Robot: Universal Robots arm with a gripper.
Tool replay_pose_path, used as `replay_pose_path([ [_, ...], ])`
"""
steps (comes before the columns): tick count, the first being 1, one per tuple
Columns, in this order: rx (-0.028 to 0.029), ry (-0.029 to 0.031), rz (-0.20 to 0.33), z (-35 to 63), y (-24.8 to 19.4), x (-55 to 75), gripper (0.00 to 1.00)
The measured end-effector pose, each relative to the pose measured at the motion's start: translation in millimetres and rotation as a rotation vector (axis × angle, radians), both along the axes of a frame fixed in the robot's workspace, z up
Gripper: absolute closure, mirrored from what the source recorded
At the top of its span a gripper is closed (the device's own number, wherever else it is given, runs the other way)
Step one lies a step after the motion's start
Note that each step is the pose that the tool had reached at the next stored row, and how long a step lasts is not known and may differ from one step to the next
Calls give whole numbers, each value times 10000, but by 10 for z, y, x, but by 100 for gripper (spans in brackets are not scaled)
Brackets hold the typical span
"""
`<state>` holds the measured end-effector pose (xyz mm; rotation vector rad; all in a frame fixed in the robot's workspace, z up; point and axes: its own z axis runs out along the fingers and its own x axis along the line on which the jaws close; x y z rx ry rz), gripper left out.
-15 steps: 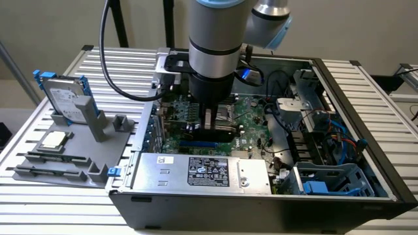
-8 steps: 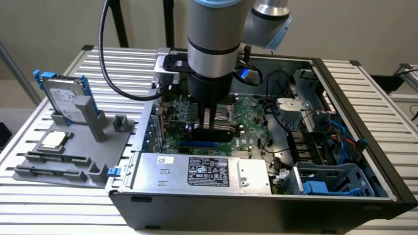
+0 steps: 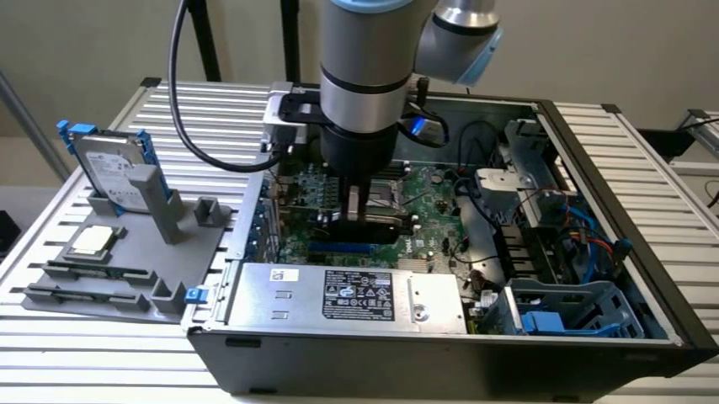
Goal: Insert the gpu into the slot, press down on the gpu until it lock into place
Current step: 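Insert the gpu into the slot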
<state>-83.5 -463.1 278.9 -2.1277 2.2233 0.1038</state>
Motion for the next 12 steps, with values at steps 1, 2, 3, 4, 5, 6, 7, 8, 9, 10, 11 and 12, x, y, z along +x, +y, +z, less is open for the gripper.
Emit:
replay_pose_path([
  [1,-3,0,0,-2,1,-4,74],
  [2,-3,0,0,-4,2,-5,74],
  [3,-2,-1,1,-6,4,-6,74],
  [4,-2,-2,1,-8,5,-8,74],
  [5,-3,-2,-1,-10,6,-10,74],
  [6,-4,-2,-1,-13,8,-13,74],
  [7,-5,-1,-1,-15,9,-16,74],
  [8,-6,-2,-1,-18,11,-18,74],
  [9,-6,-2,-2,-21,14,-21,74],
  [10,-8,-1,-2,-23,16,-25,74],
  [11,-9,-1,-2,-26,19,-28,74],
  [12,-10,-1,-3,-29,22,-32,74],
])
